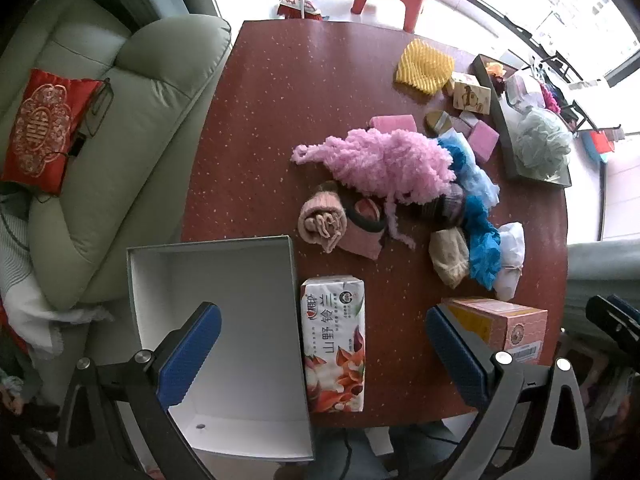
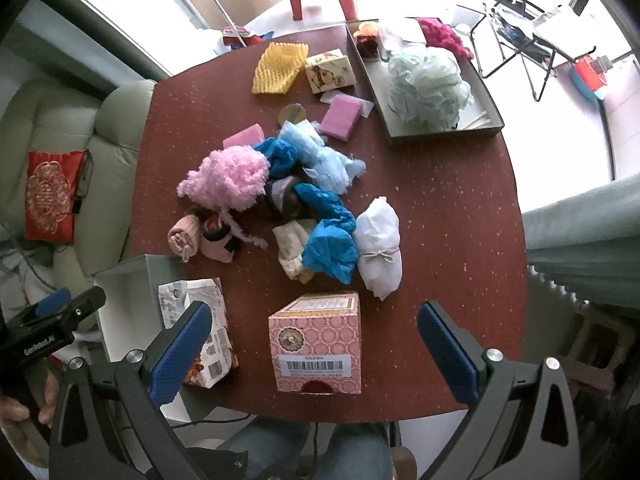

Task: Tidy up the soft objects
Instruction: 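Move both tools toward the pile of soft items on the table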

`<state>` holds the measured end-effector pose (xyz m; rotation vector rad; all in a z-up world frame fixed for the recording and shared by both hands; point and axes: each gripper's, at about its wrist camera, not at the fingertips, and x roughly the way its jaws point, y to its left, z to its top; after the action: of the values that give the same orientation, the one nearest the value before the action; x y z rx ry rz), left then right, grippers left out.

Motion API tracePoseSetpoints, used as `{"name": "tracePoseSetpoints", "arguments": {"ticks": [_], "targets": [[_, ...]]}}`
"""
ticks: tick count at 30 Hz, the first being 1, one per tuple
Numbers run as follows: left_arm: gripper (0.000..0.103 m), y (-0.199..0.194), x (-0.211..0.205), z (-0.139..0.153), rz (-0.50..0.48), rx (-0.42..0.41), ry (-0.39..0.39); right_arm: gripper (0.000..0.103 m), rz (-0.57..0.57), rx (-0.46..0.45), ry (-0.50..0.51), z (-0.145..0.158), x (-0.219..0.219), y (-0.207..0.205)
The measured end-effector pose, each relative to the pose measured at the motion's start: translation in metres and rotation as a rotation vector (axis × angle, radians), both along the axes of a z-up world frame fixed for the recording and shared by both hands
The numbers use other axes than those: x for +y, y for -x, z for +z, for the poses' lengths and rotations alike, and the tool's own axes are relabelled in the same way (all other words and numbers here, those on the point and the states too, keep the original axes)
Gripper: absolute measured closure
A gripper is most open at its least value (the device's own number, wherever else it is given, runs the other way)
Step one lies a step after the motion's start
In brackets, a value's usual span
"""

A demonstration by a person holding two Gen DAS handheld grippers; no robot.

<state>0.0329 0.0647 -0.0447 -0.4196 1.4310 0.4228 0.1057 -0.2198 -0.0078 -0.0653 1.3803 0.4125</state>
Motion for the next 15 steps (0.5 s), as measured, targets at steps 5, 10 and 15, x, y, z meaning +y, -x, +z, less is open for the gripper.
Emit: {"name": "tracePoseSetpoints", "arguments": {"ticks": [5,10,15], "targets": [[0.0,-0.002,0.0,-0.01,-0.005,0.016,-0.012,0.0,-0.014,0.011,0.008,-0.011,-0.002,-0.001],[0.0,-0.01,0.001,-0.022,-0.003,0.029,-0.03,0.0,-0.024,0.042,0.017,-0.03,-0.003,-0.004],[0.0,-0.026,-0.003,-0.034,-0.02,0.036,-0.041,0.0,-0.041,0.061,0.016,-0.044,-0.004,-0.013]]}}
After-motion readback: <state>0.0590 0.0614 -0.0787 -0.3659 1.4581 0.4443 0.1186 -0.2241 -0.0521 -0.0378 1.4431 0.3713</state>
